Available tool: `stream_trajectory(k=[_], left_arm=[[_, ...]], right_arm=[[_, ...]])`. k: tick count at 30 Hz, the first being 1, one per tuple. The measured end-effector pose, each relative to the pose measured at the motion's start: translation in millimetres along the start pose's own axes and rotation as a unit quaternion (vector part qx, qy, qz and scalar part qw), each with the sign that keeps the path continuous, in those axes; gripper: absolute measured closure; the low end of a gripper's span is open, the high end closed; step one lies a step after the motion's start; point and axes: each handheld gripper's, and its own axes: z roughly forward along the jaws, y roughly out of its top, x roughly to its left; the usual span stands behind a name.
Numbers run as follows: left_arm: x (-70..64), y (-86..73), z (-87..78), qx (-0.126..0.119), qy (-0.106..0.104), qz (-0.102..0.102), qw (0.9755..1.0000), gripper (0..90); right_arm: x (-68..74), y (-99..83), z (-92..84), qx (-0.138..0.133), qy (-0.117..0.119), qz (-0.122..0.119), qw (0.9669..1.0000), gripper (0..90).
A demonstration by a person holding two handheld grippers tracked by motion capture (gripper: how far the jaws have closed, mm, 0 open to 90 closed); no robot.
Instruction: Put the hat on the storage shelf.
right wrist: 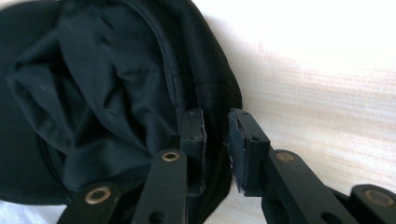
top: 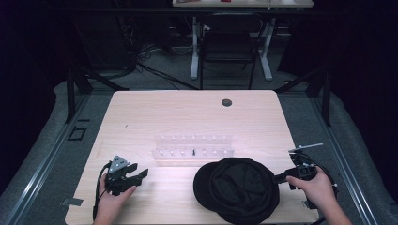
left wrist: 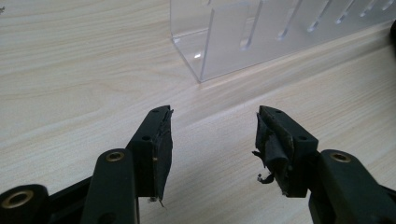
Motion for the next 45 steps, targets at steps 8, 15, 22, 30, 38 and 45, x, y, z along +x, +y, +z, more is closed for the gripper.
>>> stream_trajectory(k=[8, 15, 22, 30, 38, 45], left_arm=[[1.1, -0.2, -1.3, -0.001, 0.0, -0.003, 1.0, 46.1], [1.4, -0.1, -1.4, -0.002, 0.001, -0.001, 1.0, 46.1], [0.7, 0.1, -1.2, 0.0, 0.001, 0.0, 1.0, 46.1], [0.9, -0.1, -1.5, -0.002, 0.0, -0.002, 1.0, 46.1], [0.6, -0.1, -1.4, -0.001, 0.001, -0.002, 1.0, 46.1], [0.7, 0.0, -1.6, -0.003, 0.001, -0.001, 1.0, 46.6]], right_arm=[[-2.1, 5.3, 10.5, 0.022, 0.01, 0.024, 0.9994, 77.1], [-8.5, 3.9, 16.2, 0.041, 0.021, 0.03, 0.9985, 78.8], [-12.1, 2.2, 20.4, 0.039, 0.038, 0.047, 0.9974, 83.6], [-12.9, 2.2, 15.6, 0.043, 0.06, 0.053, 0.9959, 87.3], [-10.7, 1.6, 7.4, 0.039, 0.072, 0.06, 0.9948, 87.6], [-2.4, 2.1, -4.3, 0.014, 0.104, 0.074, 0.9917, 87.7]])
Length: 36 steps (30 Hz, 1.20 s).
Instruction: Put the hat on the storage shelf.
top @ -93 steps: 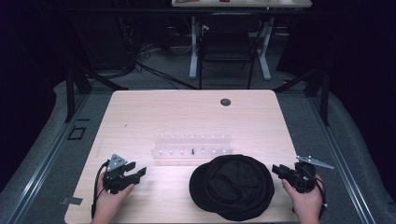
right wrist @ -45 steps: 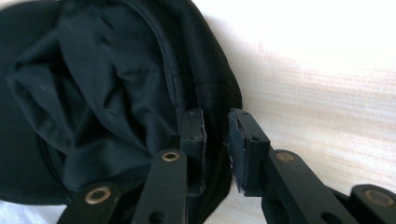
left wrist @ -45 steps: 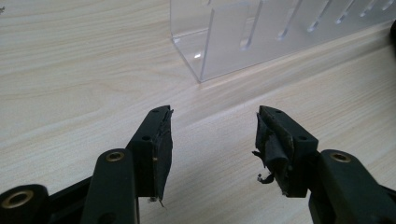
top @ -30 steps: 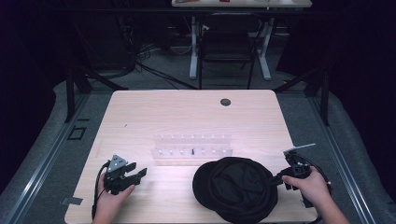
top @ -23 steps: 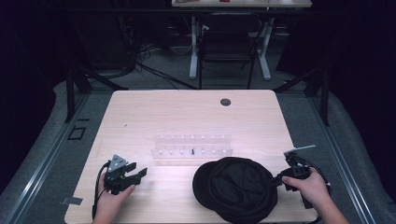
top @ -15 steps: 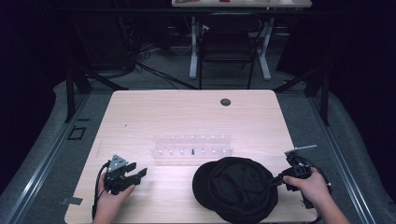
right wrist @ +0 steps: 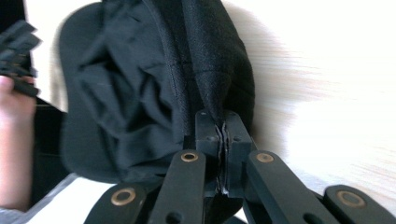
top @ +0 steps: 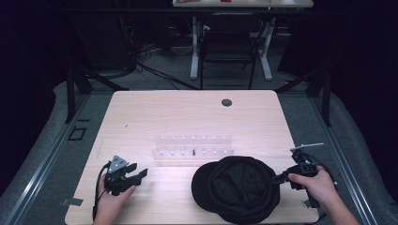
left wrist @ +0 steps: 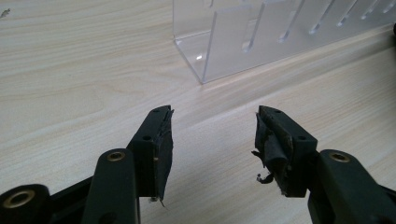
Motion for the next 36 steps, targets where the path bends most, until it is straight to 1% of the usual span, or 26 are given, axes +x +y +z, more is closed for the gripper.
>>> stream_trajectory(k=[1, 2, 3, 6, 7, 8, 9, 14, 15, 16, 18, 20, 21, 25, 26, 27, 30, 31, 33, 34, 36], left_arm=[[-0.1, 0.0, -0.1, 0.0, 0.0, 0.0, 1.0, 46.7], [-0.2, 0.0, -0.2, -0.001, 0.0, -0.001, 1.0, 46.7], [-0.3, 0.1, -0.4, 0.0, 0.001, 0.0, 1.0, 46.7], [-0.1, 0.0, -0.4, -0.001, 0.0, -0.001, 1.0, 46.8], [0.0, -0.1, -0.4, -0.001, 0.001, -0.001, 1.0, 46.8], [0.0, -0.2, -0.5, 0.0, 0.001, -0.001, 1.0, 46.8], [0.2, -0.1, -0.6, 0.0, 0.001, -0.001, 1.0, 46.8], [0.4, -0.2, -0.7, -0.002, 0.001, -0.002, 1.0, 46.8], [0.3, -0.1, -0.7, -0.002, 0.001, -0.002, 1.0, 46.7], [0.2, -0.1, -0.7, -0.003, 0.001, -0.002, 1.0, 46.8], [0.1, -0.1, -0.7, -0.002, 0.001, -0.002, 1.0, 46.8], [0.1, 0.0, -0.7, -0.002, 0.001, -0.002, 1.0, 46.8], [0.1, -0.1, -0.6, -0.002, 0.001, -0.002, 1.0, 46.8], [0.3, -0.1, -0.3, -0.001, 0.001, -0.002, 1.0, 47.0], [0.3, -0.1, -0.3, -0.001, 0.001, -0.002, 1.0, 47.0], [0.4, -0.1, -0.3, -0.002, 0.001, -0.002, 1.0, 47.0], [0.4, -0.1, -0.4, -0.001, 0.002, -0.002, 1.0, 47.0], [0.5, -0.1, -0.4, -0.001, 0.002, -0.002, 1.0, 47.0], [0.8, 0.0, -0.5, -0.002, 0.002, -0.001, 1.0, 47.0], [0.8, 0.0, -0.6, -0.002, 0.002, -0.001, 1.0, 47.0], [0.8, -0.1, -0.5, -0.003, 0.003, -0.002, 1.0, 47.2]], right_arm=[[2.0, 0.7, -3.8, 0.006, -0.002, -0.002, 1.0, 87.7], [2.4, 1.6, -6.9, 0.014, 0.006, -0.012, 0.9998, 87.7], [4.7, 1.5, -8.0, 0.008, 0.01, -0.011, 0.9999, 87.8], [9.3, 2.1, -12.5, 0.013, 0.02, -0.015, 0.9996, 87.8], [12.3, 1.0, -11.1, -0.003, 0.023, -0.003, 0.9997, 87.9], [12.3, 2.5, -14.6, 0.015, 0.024, -0.01, 0.9995, 87.9], [12.5, 3.3, -15.9, 0.015, 0.028, -0.014, 0.9994, 87.9], [17.0, 4.6, -22.9, 0.014, 0.062, -0.005, 0.998, 88.0], [17.9, 4.8, -24.6, 0.015, 0.071, -0.006, 0.9974, 88.0], [19.7, 4.8, -25.5, 0.009, 0.077, -0.003, 0.997, 88.0], [21.6, 5.3, -28.6, 0.01, 0.088, -0.005, 0.9961, 88.0], [25.2, 5.6, -31.9, 0.002, 0.103, -0.004, 0.9947, 88.1], [27.5, 5.5, -33.6, -0.004, 0.11, -0.002, 0.994, 88.1], [36.1, 5.9, -41.5, -0.011, 0.139, -0.006, 0.9903, 88.2], [39.0, 5.9, -43.2, -0.014, 0.138, -0.006, 0.9903, 88.2], [40.6, 6.4, -44.2, -0.014, 0.148, -0.008, 0.9888, 88.2], [47.7, 7.2, -46.5, -0.019, 0.151, -0.009, 0.9883, 88.2], [49.0, 7.8, -47.3, -0.018, 0.152, -0.013, 0.9882, 88.2], [53.3, 8.3, -48.2, -0.019, 0.154, -0.01, 0.9879, 88.2], [54.4, 8.9, -48.8, -0.018, 0.154, -0.014, 0.9878, 88.2], [57.4, 9.8, -50.2, -0.018, 0.158, -0.014, 0.9872, 88.2]])
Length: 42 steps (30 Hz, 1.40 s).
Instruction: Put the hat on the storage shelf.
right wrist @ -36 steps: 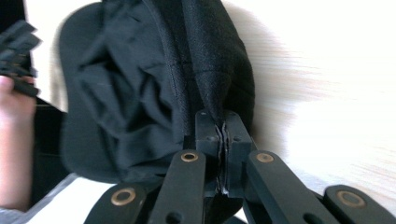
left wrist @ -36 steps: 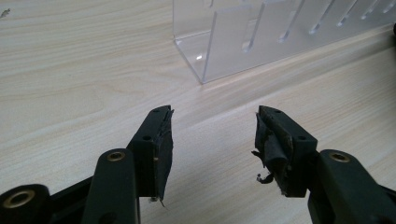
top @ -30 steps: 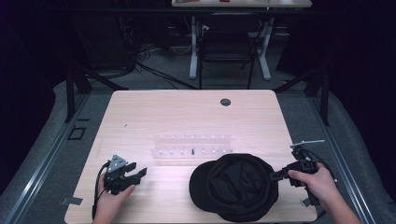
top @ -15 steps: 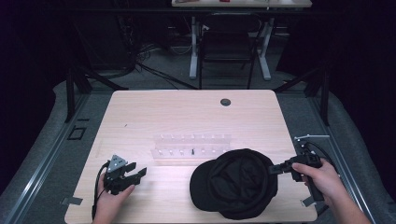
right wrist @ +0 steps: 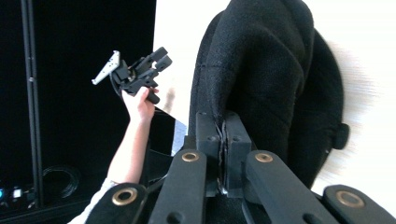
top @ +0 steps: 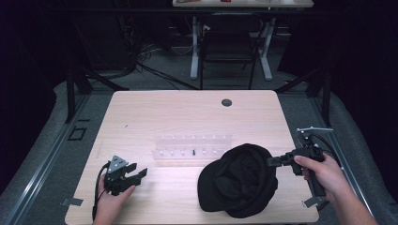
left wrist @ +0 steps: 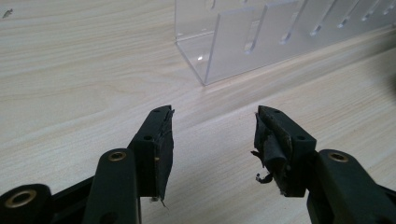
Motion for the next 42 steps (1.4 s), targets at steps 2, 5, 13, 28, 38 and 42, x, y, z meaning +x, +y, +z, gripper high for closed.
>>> stream_trajectory(k=[2, 5, 13, 28, 38, 42], left_arm=[[0.2, 0.0, -0.1, 0.0, 0.0, 0.0, 1.0, 47.2], [0.2, 0.1, -0.3, 0.001, 0.0, 0.0, 1.0, 47.3], [0.2, 0.0, -0.1, 0.0, 0.001, 0.0, 1.0, 47.3], [-0.2, 0.2, -0.3, -0.002, -0.002, -0.002, 1.0, 45.1], [0.5, 0.2, -0.4, -0.004, -0.003, -0.004, 1.0, 43.8], [0.4, 0.2, -0.4, -0.002, -0.003, -0.004, 1.0, 43.8]], right_arm=[[4.8, -0.2, 1.8, -0.017, 0.008, 0.013, 0.9997, 88.2], [9.0, 2.5, -2.1, -0.001, 0.005, -0.003, 1.0, 88.2], [25.7, 5.4, -10.2, -0.014, 0.016, -0.015, 0.9997, 88.2], [44.7, 9.3, -31.3, -0.05, 0.013, -0.031, 0.9982, 88.2], [53.7, 12.9, -37.5, -0.066, 0.018, -0.032, 0.9972, 88.2], [57.4, 14.9, -41.1, -0.073, 0.024, -0.035, 0.9964, 88.2]])
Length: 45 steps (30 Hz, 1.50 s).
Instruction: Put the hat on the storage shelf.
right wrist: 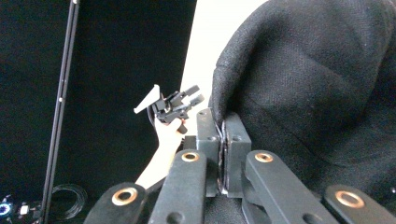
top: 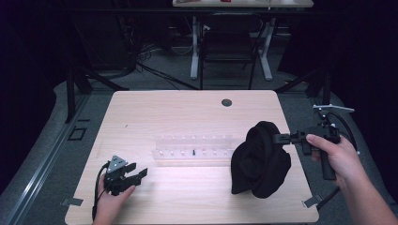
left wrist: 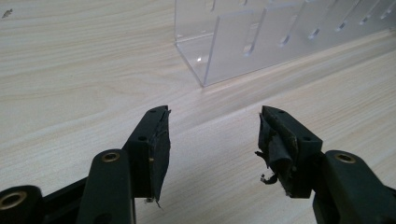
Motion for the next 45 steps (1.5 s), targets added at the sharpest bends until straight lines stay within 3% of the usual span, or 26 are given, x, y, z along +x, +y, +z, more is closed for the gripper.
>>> stream_trajectory(k=[30, 45], left_arm=[[0.4, 0.5, -0.1, 0.0, -0.003, 0.001, 1.0, 43.8], [1.1, 0.6, -0.4, -0.002, -0.004, -0.002, 1.0, 43.8]], right_arm=[[37.7, 26.3, -16.2, -0.048, 0.03, -0.018, 0.9982, 88.3], [45.3, 35.4, -3.7, -0.047, 0.037, -0.022, 0.998, 88.2]])
